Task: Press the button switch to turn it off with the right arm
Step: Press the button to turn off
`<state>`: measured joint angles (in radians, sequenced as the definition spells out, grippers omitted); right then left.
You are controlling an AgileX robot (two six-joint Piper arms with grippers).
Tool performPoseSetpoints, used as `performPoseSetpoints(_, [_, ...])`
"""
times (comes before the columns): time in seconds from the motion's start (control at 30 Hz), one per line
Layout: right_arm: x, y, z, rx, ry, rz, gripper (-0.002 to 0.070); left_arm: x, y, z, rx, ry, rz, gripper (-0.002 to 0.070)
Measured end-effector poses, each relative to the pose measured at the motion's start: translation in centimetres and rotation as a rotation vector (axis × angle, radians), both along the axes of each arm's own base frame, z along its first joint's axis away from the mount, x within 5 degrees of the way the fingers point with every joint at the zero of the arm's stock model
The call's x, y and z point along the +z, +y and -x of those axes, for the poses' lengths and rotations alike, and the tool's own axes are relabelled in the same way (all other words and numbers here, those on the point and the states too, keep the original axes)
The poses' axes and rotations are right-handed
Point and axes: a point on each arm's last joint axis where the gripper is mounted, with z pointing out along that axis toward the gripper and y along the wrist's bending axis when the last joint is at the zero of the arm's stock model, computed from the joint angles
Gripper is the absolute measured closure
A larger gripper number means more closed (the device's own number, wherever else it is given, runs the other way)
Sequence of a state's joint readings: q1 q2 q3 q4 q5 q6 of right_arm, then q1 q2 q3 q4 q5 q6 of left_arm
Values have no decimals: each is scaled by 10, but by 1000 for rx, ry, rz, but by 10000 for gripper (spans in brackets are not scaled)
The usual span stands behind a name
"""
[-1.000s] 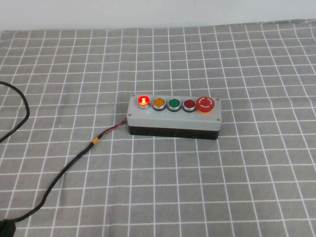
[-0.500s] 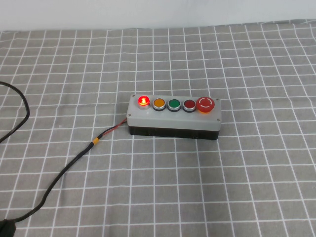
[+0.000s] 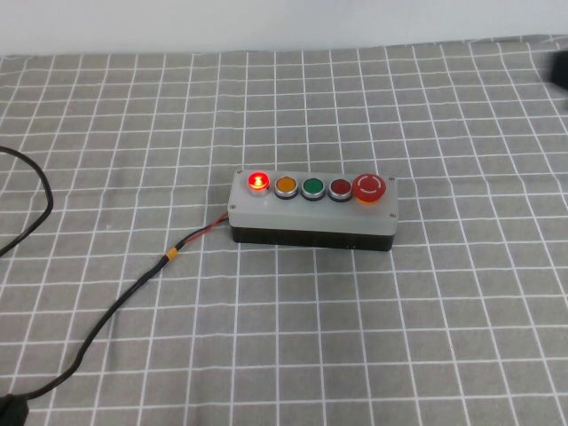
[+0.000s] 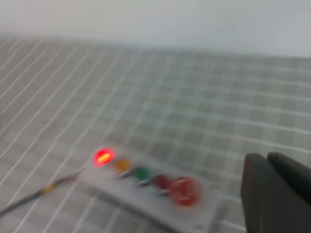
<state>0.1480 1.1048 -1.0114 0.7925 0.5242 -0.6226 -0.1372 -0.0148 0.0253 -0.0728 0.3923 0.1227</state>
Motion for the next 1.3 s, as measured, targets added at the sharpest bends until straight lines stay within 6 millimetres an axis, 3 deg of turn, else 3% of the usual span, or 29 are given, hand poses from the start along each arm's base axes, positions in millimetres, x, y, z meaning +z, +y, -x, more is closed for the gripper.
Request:
performPoseSetpoints(0.23, [-12,73,-59,260,109,55,692,0,0,0,0,0,0,678])
performPoseSetpoints(0.4, [-44,138,-88,387,192,115,692,0,0,0,0,0,0,678])
performPoseSetpoints(0.6, [-77,193,-116,425,275,131,692,0,0,0,0,0,0,678])
performPoseSetpoints(0.87, [-104,231,-141,430,322,267,692,0,0,0,0,0,0,678])
performPoseSetpoints(1.0, [-116,234,-151,378,348,325,692,0,0,0,0,0,0,678])
performPoseSetpoints(1.3, [-120,236,-157,338,337,326,692,0,0,0,0,0,0,678])
